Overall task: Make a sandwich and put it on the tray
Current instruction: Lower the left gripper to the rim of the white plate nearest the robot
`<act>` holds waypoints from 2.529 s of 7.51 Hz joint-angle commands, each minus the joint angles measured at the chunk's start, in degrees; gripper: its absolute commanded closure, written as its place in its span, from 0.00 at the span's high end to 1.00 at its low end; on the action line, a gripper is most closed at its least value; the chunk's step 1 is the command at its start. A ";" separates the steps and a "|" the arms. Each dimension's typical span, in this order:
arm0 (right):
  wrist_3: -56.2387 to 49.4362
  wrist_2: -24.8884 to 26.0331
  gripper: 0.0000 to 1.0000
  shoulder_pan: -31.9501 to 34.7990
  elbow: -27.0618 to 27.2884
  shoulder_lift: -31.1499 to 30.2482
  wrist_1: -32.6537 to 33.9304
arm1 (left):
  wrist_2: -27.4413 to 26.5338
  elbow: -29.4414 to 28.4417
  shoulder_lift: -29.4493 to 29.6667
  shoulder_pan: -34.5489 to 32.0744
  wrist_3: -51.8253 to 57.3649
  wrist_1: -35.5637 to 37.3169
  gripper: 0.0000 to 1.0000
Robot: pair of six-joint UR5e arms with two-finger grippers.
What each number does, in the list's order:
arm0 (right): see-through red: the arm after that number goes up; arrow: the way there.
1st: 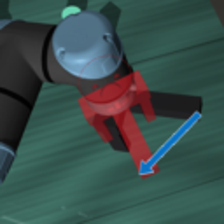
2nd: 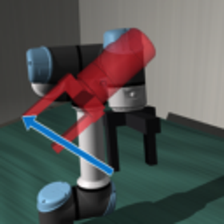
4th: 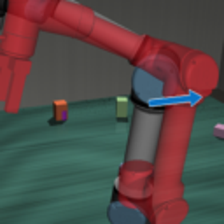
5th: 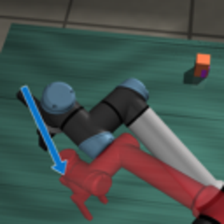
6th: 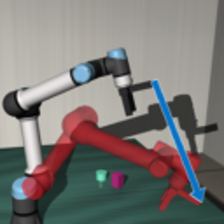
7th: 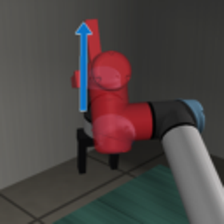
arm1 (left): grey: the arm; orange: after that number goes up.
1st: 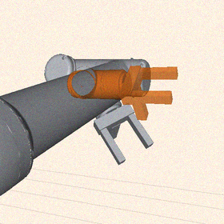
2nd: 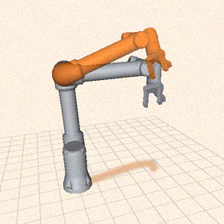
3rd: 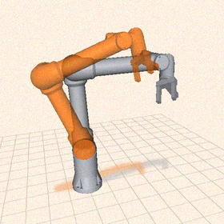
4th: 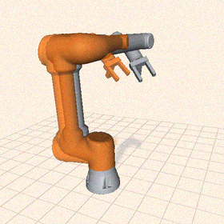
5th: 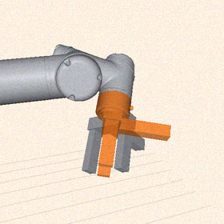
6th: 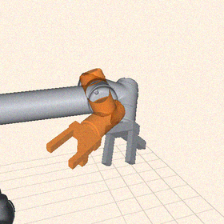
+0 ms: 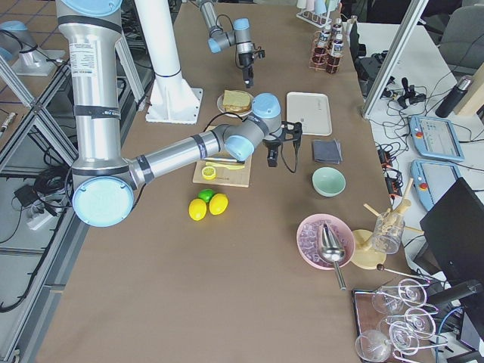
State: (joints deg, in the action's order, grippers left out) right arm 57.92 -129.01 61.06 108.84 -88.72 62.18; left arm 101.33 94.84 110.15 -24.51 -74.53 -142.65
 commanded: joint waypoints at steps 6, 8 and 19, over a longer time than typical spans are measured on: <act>-0.97 -0.19 0.99 0.91 -0.65 0.03 -0.31 | -2.72 2.54 -2.49 3.68 -0.79 -0.08 0.37; -0.97 -0.19 0.99 0.82 -0.82 0.21 -0.31 | -2.81 2.45 -2.49 3.86 -1.85 -0.08 0.38; -0.97 -0.28 0.99 0.91 -1.17 -0.23 -0.66 | -5.02 6.05 -3.19 6.59 -2.20 0.88 0.00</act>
State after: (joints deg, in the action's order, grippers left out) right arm 56.95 -129.28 61.96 107.76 -88.90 61.55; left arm 94.51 99.54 106.87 -16.75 -76.50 -142.77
